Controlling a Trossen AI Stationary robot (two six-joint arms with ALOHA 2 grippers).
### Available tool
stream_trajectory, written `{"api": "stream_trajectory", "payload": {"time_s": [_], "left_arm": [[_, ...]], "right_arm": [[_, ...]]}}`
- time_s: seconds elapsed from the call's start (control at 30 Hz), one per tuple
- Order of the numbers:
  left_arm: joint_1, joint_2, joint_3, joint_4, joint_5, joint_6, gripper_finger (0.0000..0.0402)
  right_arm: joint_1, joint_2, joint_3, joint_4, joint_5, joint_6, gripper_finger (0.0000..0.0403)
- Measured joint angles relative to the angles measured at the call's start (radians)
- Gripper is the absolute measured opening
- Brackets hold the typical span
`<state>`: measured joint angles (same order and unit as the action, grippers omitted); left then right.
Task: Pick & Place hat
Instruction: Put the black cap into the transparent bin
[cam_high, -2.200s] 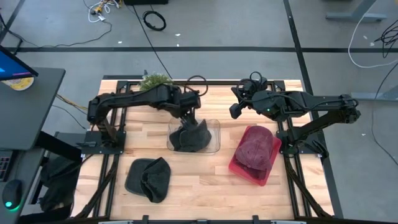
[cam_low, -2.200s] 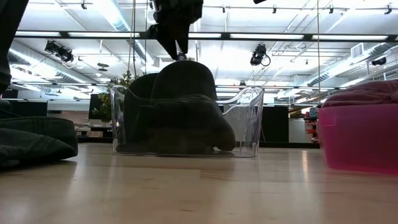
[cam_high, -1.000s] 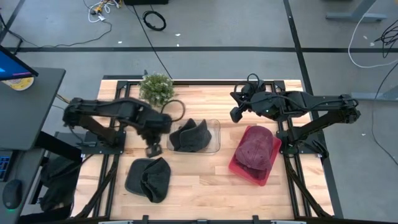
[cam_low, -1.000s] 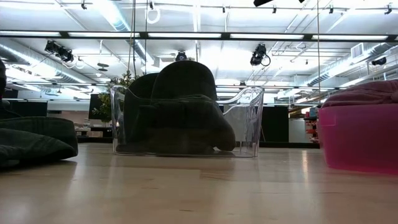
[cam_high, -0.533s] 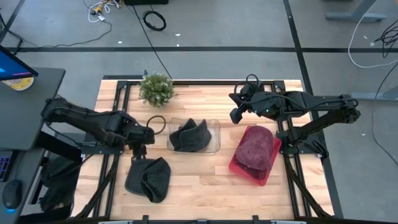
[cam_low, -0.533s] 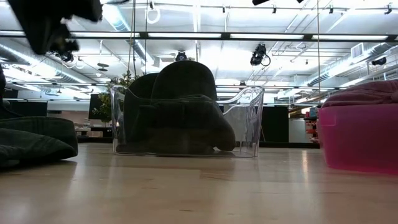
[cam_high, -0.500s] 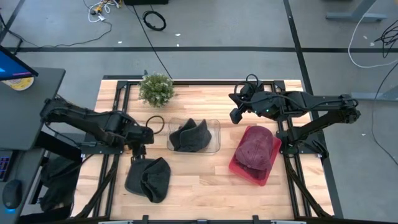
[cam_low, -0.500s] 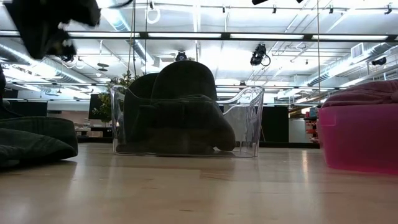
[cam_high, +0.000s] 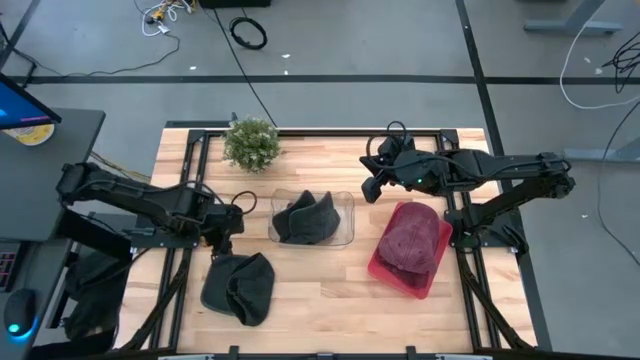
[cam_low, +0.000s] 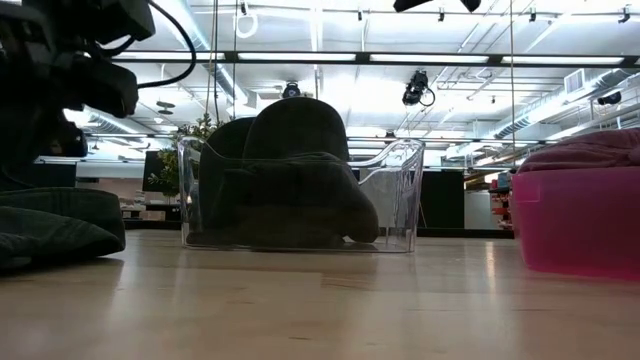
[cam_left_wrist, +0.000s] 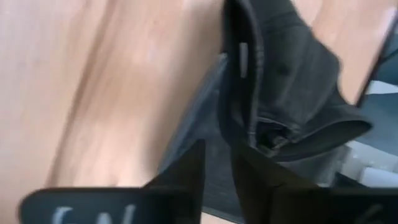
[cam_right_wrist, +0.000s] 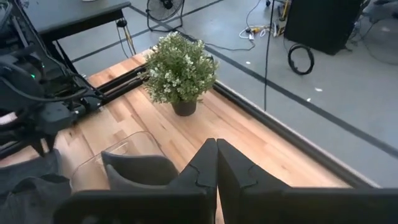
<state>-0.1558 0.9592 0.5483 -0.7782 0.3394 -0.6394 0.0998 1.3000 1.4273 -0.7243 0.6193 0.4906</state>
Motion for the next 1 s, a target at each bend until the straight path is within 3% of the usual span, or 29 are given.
{"api": "stream_trajectory", "payload": {"time_s": [0.27, 0.4, 0.7, 1.0], "left_arm": [[0.042, 0.002, -0.042, 0.037, -0.022, 0.160, 0.0186], [0.071, 0.002, -0.079, 0.056, 0.035, 0.174, 0.0214], [0.067, 0.039, -0.082, 0.079, 0.001, 0.151, 0.0211], [0.067, 0.182, -0.082, 0.181, 0.018, 0.146, 0.0209]], "right_arm": [[0.000, 0.060, 0.000, 0.065, -0.062, 0.028, 0.0004], [0.000, 0.080, 0.000, 0.111, -0.088, 0.027, 0.0004], [-0.001, 0.089, 0.000, 0.168, -0.089, 0.034, 0.0004], [-0.001, 0.089, 0.000, 0.171, -0.089, 0.040, 0.0005]]}}
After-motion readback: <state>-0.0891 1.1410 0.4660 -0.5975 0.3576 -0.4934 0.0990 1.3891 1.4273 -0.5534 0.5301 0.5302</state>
